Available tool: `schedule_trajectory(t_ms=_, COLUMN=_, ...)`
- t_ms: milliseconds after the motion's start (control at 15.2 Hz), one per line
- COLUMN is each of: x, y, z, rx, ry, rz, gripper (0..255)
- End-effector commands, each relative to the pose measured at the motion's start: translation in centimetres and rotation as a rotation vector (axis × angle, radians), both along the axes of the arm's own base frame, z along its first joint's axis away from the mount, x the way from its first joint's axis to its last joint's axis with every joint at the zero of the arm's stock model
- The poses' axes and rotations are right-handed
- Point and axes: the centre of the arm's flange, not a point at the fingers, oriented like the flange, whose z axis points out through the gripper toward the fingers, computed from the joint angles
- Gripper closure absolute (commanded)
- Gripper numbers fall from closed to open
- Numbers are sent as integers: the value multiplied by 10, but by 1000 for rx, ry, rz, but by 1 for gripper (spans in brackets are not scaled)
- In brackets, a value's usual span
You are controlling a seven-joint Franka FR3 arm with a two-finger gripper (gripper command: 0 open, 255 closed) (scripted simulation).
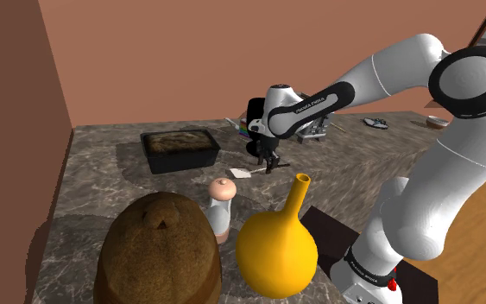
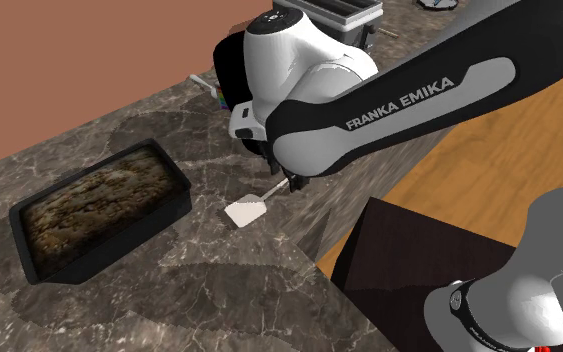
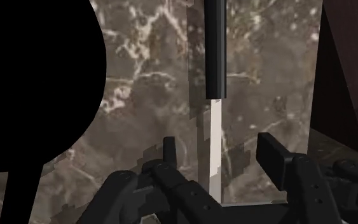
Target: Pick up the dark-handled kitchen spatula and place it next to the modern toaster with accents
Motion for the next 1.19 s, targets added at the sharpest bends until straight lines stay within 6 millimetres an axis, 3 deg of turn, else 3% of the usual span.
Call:
schedule_trajectory(t_ms=0, x=0, y=0, z=0, rx=0, ry=0, rz=0, gripper=255)
schedule_trajectory(t_ms=528, x=0, y=0, z=0, rx=0, ry=0, rz=0, gripper=255)
schedule_trajectory(t_ms=1122, x=0, y=0, z=47, rx=0, ry=0, rz=0, gripper=255)
